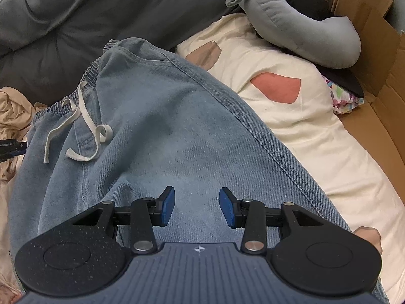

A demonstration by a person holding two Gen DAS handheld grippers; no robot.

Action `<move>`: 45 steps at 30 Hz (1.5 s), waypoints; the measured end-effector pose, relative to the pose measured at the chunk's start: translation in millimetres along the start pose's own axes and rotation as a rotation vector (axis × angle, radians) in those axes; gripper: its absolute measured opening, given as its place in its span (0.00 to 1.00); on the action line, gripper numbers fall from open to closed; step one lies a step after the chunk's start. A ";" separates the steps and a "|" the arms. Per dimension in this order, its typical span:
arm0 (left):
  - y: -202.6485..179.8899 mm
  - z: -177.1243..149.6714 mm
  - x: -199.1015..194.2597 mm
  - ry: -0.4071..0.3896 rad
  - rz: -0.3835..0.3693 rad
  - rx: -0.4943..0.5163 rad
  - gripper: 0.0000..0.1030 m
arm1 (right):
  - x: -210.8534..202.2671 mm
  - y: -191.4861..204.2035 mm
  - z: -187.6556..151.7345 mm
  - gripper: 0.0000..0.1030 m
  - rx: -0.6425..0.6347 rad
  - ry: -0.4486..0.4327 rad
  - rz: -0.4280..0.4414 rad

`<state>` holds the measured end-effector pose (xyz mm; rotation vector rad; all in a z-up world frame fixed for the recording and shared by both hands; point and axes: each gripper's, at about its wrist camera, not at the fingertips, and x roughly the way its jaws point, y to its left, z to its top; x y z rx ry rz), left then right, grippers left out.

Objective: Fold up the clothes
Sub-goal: 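Pinch the jeans waistband with the left tool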

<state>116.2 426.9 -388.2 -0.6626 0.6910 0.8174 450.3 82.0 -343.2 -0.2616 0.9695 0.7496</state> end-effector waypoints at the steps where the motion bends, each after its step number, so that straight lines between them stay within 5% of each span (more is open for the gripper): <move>1: -0.4 -1.2 -0.2 0.001 -0.002 0.000 0.29 | 0.0 -0.3 -0.2 0.44 0.000 0.001 -0.001; 8: -6.0 -6.2 11.3 0.029 -0.014 0.014 0.32 | 0.9 -3.4 -1.8 0.44 0.003 0.006 -0.008; 13: -7.5 -10.0 24.2 0.051 0.008 0.026 0.50 | 3.8 -5.5 -1.7 0.44 0.006 0.010 -0.010; 36: -4.3 -4.5 49.5 0.075 -0.221 -0.055 0.55 | 12.2 -1.3 6.1 0.44 -0.008 -0.006 -0.002; 39: -0.4 -4.1 51.1 0.075 -0.239 -0.065 0.51 | 12.2 0.6 16.0 0.44 0.004 -0.028 0.002; 45: 1.8 -5.9 46.4 0.072 -0.208 -0.033 0.25 | 17.8 11.7 42.1 0.44 0.028 -0.082 0.022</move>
